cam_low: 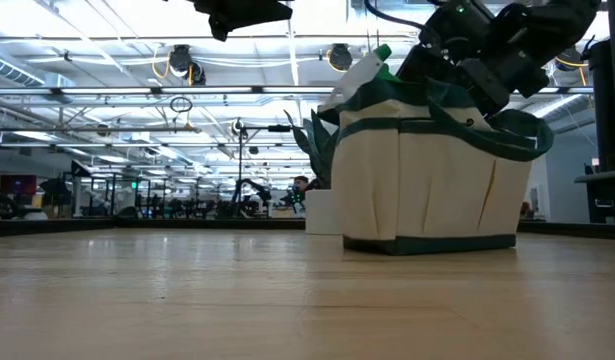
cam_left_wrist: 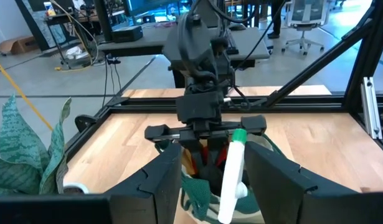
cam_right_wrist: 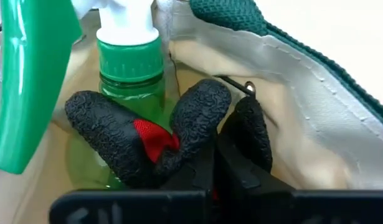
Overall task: Pick & Place Garden tools in Gardening bag
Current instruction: Put the red gloves into the gardening bag, then adjust the gardening bag to the center of the table
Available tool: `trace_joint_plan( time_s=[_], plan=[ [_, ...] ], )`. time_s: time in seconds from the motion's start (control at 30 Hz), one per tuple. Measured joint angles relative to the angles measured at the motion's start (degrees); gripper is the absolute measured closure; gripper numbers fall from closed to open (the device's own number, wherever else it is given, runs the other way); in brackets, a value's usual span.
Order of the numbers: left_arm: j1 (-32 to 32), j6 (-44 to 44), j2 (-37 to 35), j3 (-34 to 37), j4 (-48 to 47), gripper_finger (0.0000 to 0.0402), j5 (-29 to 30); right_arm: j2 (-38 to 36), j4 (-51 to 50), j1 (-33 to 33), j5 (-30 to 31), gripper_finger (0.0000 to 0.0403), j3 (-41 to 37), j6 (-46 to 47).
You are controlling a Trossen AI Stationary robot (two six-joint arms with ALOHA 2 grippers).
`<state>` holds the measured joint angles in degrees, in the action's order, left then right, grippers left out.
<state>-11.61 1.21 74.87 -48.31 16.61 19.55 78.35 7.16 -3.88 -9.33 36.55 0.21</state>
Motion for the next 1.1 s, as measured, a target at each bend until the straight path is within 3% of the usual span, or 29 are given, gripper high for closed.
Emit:
trace_joint_plan(
  time_s=[0.2,0.67,0.83,1.1],
  plan=[
    [-0.01,0.04,0.00,0.00,-0.39,0.0220,0.00,-2.74,1.68,-0.52,-0.01,0.0383,-0.19,-3.28],
    [0.00,-0.27,0.00,0.00,-4.71,0.0220,-0.01,-12.33,2.11,-0.52,0.23,0.0276,-0.21,-3.96],
    [0.00,-2.28,0.00,0.00,-7.94,0.0220,-0.08,-18.22,0.11,-0.52,0.20,0.0272,-0.21,-2.98],
    [-0.07,-4.21,3.33,0.00,-10.65,0.0220,-2.48,-25.13,-11.82,1.59,-2.38,0.0283,-0.19,3.74]
  ],
)
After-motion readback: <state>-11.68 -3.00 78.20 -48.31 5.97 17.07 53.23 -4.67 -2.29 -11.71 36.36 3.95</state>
